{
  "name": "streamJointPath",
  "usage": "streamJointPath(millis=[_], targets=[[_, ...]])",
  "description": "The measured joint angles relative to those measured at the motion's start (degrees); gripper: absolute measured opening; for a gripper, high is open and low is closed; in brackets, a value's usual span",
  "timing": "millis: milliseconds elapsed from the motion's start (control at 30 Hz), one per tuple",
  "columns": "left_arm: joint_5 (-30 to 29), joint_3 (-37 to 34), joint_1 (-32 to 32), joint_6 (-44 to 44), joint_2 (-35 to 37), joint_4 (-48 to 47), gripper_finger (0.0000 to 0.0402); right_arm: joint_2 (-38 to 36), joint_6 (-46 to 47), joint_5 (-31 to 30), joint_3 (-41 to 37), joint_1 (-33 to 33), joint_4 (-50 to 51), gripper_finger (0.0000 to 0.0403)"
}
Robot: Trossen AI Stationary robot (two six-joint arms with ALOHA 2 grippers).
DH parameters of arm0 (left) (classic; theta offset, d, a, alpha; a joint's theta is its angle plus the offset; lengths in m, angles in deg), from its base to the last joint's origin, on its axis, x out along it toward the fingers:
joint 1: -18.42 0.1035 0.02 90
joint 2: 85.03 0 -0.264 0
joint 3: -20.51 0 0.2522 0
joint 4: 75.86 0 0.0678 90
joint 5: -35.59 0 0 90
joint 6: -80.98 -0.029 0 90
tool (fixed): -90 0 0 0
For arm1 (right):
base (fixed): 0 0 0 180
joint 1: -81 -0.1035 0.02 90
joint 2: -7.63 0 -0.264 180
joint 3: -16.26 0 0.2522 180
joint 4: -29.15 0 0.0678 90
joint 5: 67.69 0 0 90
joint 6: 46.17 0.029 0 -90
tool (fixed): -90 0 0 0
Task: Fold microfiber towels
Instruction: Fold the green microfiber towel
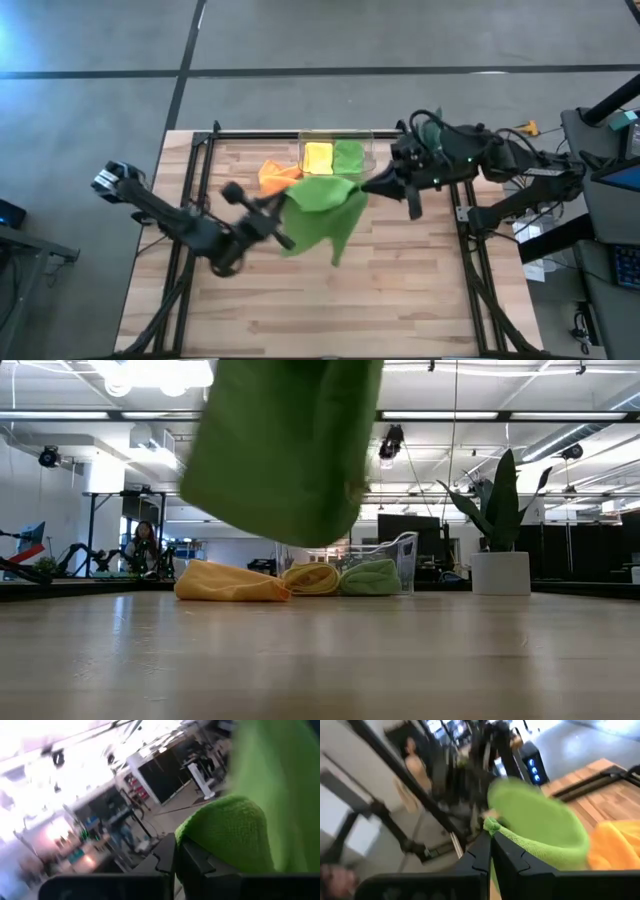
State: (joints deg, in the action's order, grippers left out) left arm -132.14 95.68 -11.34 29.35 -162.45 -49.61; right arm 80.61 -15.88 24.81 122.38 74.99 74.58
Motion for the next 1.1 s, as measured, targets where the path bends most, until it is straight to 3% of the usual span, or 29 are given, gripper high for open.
streamJointPath(millis=[200, 400, 567, 700, 867, 1100], targets=[[-2.28, -1.38, -2.10, 5.45, 8.99, 0.06, 0.0000, -0.56, -3.57, -1.45, -0.42, -2.80, 5.18, 0.0008], [-2.21, -4.16, -7.03, 15.64, 10.46, -0.61, 0.0000, -0.52, -3.69, -5.45, -4.61, -8.93, 8.19, 0.0008], [-1.89, -7.22, -15.25, 29.19, 8.33, -0.92, 0.0000, -0.54, 3.43, -7.30, -11.32, -16.57, 8.17, 0.0008], [-1.26, -7.36, -22.49, 42.39, 7.91, -0.55, 0.0000, -0.58, 11.46, -7.54, -15.29, -23.14, 2.58, 0.0008], [5.60, -5.36, -27.52, 57.58, 7.81, -0.44, 0.0000, -0.71, 19.01, -9.15, -16.02, -29.77, -8.17, 0.0008], [15.85, -5.65, -27.56, 77.83, 4.80, -0.65, 0.0000, -0.52, 26.59, -13.89, -16.38, -37.24, -9.90, 0.0008]])
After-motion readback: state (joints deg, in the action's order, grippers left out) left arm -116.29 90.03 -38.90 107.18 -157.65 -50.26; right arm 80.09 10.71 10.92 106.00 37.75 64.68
